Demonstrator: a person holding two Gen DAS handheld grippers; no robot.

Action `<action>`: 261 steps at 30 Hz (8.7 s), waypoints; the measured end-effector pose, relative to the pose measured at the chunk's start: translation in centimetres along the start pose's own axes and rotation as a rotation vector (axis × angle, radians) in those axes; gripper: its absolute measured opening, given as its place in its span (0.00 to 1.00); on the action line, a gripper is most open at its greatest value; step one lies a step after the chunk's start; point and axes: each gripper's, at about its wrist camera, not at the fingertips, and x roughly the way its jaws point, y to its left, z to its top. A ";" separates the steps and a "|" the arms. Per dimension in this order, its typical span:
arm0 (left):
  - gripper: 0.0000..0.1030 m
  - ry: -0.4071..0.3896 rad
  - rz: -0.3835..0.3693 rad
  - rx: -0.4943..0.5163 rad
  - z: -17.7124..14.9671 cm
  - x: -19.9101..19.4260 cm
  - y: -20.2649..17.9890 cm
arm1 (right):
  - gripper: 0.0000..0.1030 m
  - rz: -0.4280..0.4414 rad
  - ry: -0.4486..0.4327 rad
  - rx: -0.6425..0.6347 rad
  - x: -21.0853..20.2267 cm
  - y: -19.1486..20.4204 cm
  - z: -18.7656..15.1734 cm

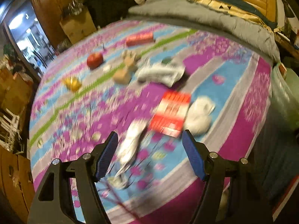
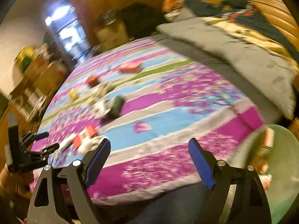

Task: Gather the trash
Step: 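Move both open tools back over the bed toward the remaining trash, then grasp the white tissue bundle with the left gripper while the right gripper grasps the red cigarette box, then carry the tissue bundle and red box to the green bin and release both, then move both open tools back over the bed toward the wrapper and sponge, then grasp the white foil wrapper with the left gripper while the right gripper grasps the green sponge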

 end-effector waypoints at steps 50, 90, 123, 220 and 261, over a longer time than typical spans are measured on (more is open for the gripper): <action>0.23 -0.005 -0.019 -0.245 -4.7 1.8 7.6 | 0.86 0.263 0.305 -0.528 19.1 22.6 4.0; 0.23 -0.272 0.184 -0.229 15.8 -5.2 -5.4 | 0.86 -0.014 -0.331 -0.103 -11.2 3.3 9.3; 0.23 -0.343 -0.255 0.441 21.3 -6.8 -38.2 | 0.86 -0.599 -0.378 0.327 -28.5 -24.2 -4.3; 0.78 -0.092 -0.010 -0.242 18.1 3.0 -11.4 | 0.95 -0.294 -0.327 0.075 -10.4 -6.4 -1.3; 0.29 0.180 -0.071 -0.883 2.7 6.7 9.2 | 0.78 0.106 0.058 -0.134 11.5 6.2 4.9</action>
